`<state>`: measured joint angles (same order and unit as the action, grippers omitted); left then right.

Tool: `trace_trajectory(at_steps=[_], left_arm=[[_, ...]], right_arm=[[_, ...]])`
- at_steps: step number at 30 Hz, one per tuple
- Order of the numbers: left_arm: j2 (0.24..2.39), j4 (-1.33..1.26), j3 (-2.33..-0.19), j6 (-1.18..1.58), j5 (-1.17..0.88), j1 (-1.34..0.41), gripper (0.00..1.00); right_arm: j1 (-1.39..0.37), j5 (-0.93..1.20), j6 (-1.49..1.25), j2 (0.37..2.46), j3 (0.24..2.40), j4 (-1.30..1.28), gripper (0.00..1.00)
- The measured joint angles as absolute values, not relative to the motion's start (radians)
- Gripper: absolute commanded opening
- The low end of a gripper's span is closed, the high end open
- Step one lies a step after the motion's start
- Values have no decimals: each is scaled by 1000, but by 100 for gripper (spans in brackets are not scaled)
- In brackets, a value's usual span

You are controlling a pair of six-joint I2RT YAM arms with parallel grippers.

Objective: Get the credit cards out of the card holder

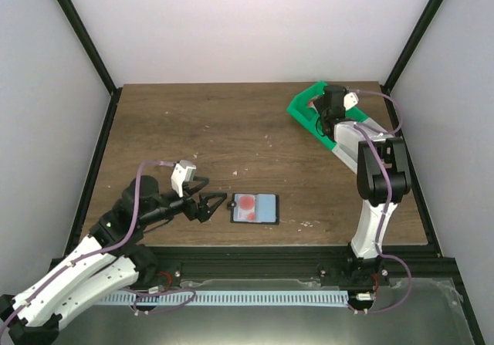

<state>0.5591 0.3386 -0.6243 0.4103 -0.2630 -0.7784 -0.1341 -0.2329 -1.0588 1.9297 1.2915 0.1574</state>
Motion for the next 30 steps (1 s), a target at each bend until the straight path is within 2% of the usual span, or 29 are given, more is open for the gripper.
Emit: trace_trajectory(at_steps=[10,13,16,30], left_arm=[[565,339,-624,410,-263,-778,100],[569,339,-624,409,-263,-778,100],[575,339,-624,408,-263,-778,100],[582,339,-624,407,-267,-778,100]], right_arm=[[-107,-245,-1102,2079,1431,135,0],[-101,-241,-1112,2137,1483,103,6],[-99,-239,-1121,2171,1525,91,1],[-99,-246,-1137,2225,1620,48,0]])
